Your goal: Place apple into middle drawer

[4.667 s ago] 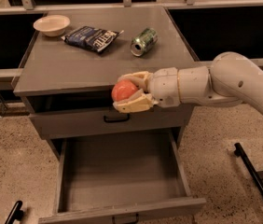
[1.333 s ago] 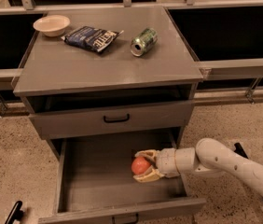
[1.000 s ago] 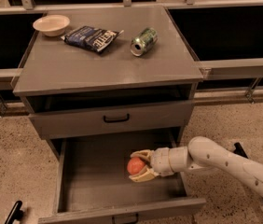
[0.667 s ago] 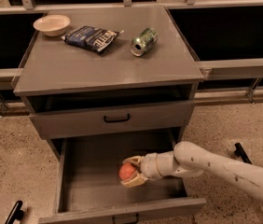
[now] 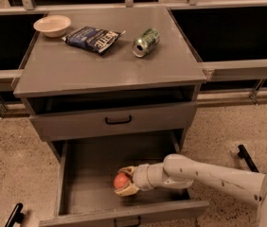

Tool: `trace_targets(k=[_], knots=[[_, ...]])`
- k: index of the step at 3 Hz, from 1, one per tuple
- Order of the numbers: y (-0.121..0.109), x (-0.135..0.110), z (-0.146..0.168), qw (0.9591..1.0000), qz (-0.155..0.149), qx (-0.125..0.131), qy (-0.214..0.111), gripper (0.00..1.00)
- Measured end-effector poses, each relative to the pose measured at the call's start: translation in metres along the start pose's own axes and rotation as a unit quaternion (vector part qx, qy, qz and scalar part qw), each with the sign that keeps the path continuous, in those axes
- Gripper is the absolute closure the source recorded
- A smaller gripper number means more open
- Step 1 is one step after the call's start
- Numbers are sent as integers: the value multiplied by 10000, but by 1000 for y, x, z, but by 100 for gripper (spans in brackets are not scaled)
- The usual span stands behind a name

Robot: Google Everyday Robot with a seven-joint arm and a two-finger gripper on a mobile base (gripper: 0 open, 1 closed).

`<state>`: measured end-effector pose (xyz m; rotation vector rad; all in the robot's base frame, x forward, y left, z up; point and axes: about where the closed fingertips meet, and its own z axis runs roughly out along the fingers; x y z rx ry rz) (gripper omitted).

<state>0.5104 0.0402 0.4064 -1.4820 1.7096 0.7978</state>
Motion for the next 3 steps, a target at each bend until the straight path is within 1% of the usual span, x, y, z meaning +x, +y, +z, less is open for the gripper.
trace_targets(k=[1, 2, 3], knots=[[4, 8, 18, 10000, -48, 28, -28, 39], [4, 9, 19, 10000, -40, 25, -30, 8], [4, 9, 19, 10000, -41, 24, -30, 0]])
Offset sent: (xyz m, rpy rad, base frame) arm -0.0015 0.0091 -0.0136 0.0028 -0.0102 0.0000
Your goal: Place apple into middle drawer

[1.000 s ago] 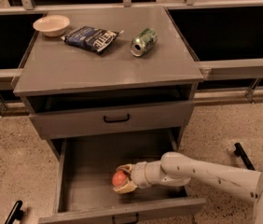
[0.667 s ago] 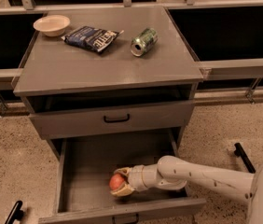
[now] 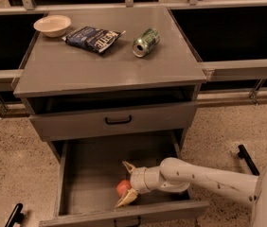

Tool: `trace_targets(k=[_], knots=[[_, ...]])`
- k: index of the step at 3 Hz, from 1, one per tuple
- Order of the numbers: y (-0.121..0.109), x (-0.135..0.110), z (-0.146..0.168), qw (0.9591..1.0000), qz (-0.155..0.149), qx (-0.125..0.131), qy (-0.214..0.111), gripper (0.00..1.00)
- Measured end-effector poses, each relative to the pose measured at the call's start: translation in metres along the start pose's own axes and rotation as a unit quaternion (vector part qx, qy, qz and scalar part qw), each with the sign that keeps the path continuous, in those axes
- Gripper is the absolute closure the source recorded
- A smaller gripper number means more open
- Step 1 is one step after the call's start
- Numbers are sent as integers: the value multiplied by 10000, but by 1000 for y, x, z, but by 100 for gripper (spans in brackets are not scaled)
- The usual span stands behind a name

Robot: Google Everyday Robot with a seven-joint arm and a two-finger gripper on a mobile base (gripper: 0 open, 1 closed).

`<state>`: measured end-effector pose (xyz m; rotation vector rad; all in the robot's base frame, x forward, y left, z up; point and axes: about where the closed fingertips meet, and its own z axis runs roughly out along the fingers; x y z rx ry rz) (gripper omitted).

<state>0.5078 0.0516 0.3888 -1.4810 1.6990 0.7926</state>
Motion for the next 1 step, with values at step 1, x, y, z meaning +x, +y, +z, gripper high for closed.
trace_targets(k=[1], knots=[[0, 0, 0, 10000, 0, 0, 0, 0]])
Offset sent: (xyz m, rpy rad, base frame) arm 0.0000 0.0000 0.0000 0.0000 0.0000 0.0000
